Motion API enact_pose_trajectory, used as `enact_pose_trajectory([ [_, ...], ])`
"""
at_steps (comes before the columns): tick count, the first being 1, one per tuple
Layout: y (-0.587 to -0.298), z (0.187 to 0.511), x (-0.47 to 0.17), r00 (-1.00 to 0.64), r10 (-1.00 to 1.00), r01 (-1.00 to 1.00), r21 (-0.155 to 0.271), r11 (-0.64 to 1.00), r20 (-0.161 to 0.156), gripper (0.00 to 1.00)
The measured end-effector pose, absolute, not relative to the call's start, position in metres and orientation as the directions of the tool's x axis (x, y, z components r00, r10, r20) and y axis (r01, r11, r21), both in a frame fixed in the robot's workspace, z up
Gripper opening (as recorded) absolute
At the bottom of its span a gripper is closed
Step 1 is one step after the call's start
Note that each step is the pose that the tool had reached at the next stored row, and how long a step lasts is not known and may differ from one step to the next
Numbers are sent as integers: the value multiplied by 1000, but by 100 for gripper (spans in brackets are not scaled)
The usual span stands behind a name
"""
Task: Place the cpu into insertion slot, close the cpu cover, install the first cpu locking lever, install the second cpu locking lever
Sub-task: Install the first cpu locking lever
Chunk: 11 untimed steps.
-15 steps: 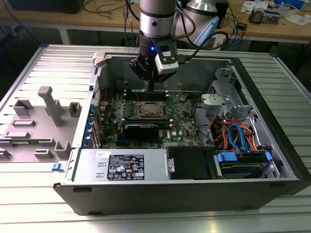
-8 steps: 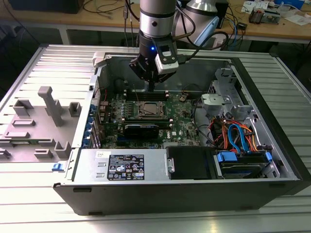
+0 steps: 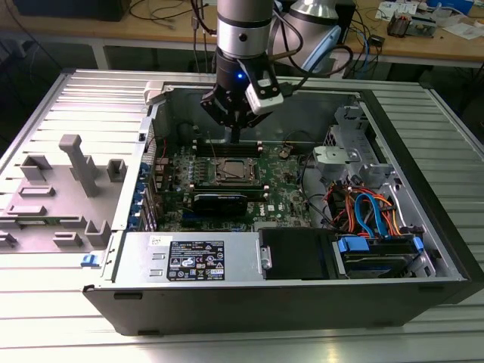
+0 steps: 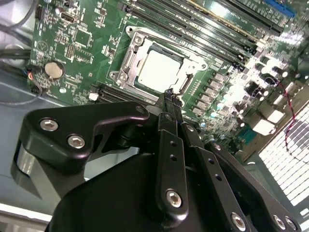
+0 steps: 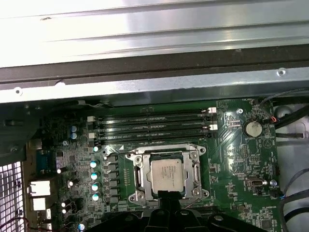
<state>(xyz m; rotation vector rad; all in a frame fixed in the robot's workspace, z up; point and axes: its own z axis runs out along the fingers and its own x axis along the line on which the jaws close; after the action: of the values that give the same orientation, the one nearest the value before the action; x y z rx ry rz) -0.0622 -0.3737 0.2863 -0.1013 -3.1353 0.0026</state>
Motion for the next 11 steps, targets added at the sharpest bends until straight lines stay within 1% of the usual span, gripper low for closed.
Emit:
enact_pose_trajectory([
  [11,-374,286,-65,-998,64,64,-2,998,4,11],
])
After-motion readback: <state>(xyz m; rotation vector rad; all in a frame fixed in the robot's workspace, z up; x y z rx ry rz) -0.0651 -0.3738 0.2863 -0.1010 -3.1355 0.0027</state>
